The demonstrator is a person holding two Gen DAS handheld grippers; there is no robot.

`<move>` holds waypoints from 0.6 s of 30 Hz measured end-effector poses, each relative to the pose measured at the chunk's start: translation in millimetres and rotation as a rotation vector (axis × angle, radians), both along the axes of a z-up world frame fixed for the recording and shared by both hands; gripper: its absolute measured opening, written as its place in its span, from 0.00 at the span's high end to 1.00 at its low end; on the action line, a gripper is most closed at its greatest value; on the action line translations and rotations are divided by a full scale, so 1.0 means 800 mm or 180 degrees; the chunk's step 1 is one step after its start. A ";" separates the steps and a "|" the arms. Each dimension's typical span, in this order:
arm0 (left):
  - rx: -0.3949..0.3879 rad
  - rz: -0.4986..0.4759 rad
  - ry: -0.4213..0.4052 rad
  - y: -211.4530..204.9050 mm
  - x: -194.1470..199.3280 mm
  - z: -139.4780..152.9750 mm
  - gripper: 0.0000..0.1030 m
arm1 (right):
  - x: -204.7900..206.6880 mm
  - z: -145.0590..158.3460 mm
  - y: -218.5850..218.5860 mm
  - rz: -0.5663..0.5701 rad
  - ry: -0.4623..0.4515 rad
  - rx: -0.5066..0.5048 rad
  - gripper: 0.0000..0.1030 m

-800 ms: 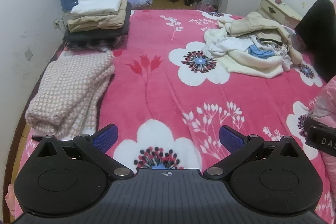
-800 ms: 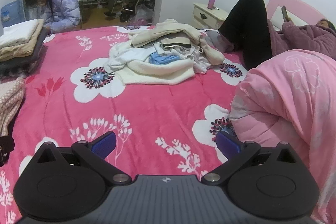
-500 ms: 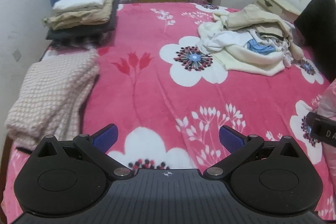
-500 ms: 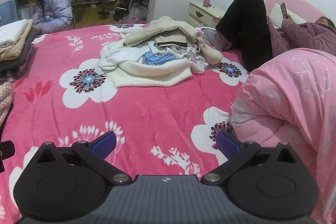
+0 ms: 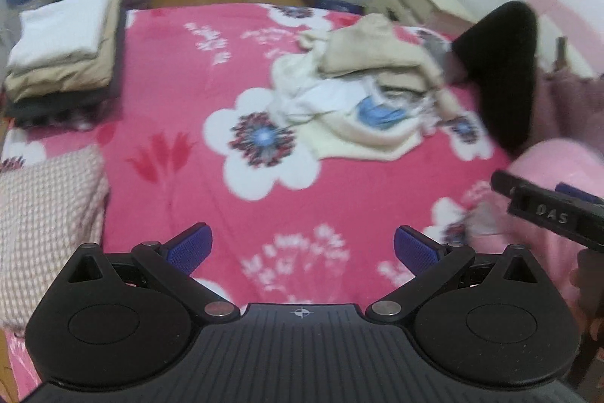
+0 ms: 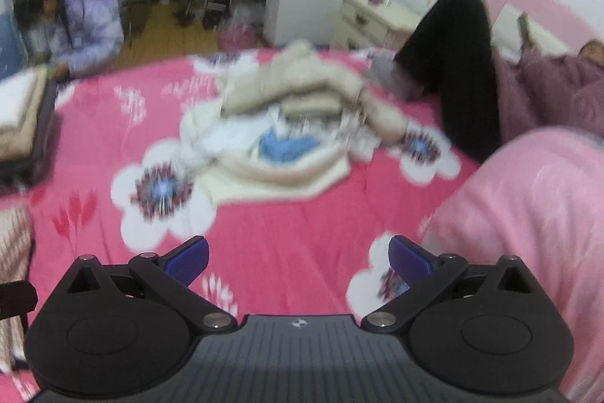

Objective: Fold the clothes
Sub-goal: 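Move both grippers toward the clothes heap on the bed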

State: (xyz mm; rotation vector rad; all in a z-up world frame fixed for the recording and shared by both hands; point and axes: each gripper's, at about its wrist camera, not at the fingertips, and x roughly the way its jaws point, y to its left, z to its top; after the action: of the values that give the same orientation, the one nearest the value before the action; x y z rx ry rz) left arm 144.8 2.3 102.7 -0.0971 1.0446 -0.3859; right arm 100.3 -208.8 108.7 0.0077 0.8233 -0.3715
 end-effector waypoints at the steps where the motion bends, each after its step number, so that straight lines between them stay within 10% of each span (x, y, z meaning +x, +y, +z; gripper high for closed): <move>1: 0.0049 -0.0038 -0.0090 -0.002 0.006 0.017 0.00 | 0.000 0.021 -0.002 -0.0023 -0.0109 -0.0021 0.00; 7: 0.0780 -0.0202 -0.0657 -0.024 0.035 0.089 0.00 | 0.013 0.119 -0.023 -0.0265 -0.0605 0.0013 0.00; 18: 0.0187 0.0148 0.0029 -0.039 0.076 0.115 0.00 | 0.052 0.148 -0.102 -0.0153 -0.1114 0.0182 0.00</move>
State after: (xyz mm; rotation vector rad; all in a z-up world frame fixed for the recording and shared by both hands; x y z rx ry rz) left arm 205.6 -29.0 194.9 -0.0706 1.0601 -0.3125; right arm 141.6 -290.4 226.9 0.1424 0.4877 -0.3787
